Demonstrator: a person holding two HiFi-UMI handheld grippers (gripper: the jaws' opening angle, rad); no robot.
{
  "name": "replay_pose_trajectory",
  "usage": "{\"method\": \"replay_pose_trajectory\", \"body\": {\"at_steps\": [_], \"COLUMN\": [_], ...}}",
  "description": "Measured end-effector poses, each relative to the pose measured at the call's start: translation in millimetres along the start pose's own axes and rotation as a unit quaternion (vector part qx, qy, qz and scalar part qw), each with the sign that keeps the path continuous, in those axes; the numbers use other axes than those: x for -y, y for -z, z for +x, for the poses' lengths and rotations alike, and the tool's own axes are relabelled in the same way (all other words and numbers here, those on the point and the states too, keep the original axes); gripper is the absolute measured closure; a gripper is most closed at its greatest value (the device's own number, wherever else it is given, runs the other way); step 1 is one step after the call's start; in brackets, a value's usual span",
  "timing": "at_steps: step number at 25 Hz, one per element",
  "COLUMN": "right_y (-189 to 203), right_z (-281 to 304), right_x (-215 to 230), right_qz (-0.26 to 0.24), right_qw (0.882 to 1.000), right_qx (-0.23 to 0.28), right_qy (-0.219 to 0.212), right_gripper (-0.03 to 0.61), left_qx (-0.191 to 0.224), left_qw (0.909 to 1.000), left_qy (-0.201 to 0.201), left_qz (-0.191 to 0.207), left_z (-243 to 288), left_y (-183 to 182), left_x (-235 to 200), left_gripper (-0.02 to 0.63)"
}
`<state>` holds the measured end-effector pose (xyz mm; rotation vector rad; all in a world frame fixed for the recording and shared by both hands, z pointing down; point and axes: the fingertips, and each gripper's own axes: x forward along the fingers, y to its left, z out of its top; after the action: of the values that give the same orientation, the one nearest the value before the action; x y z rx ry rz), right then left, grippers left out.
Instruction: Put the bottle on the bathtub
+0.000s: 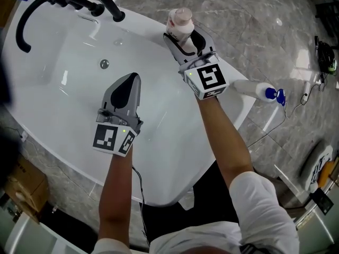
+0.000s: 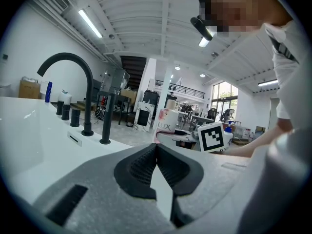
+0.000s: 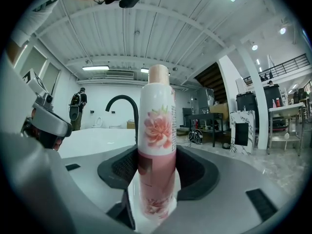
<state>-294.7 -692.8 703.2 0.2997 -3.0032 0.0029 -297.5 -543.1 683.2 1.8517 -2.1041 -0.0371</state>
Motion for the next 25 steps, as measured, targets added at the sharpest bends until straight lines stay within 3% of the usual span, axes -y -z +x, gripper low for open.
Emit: {"method": "replay_pose_trajectory", "body": {"at_steps": [6, 13, 15, 18, 25], "right_y": [8.2, 10.1, -5.2, -42.4, -131.9], "right_z": [-10.4, -83.7, -109.0, -146.4, -208.9], "right_x": [-0.4, -21.3, -42.2, -83.1, -209.2], "right_qz": [0.027, 0.059, 0.059, 0.047, 0.033], "right_qw": [0.999, 0.995, 0.995, 0.996, 0.995], "right_qx": [-0.01, -0.036, -0.036, -0.028, -0.028], "right_qy": [0.019, 0.067, 0.066, 0.063, 0.086], "right_gripper": [0.339, 0.333, 0.359, 0.449, 0.497], "left_qx": [0.002, 0.001, -0.004, -0.012, -0.001], "left_qw": [1.0, 0.9998, 0.9997, 0.9997, 0.9988], "left_qy": [-0.003, -0.01, -0.012, -0.011, -0.036], "left_qz": [-0.002, -0.016, -0.019, -0.018, -0.032], "left_z": [-14.3, -62.6, -87.3, -137.4, -286.5], "left_y": [-3.4, -0.7, 2.1, 0.5, -36.8], "left_x": [8.1, 14.4, 19.8, 31.4, 16.4], "left_gripper": [0.598, 0.598, 0.598, 0.598, 0.598]}}
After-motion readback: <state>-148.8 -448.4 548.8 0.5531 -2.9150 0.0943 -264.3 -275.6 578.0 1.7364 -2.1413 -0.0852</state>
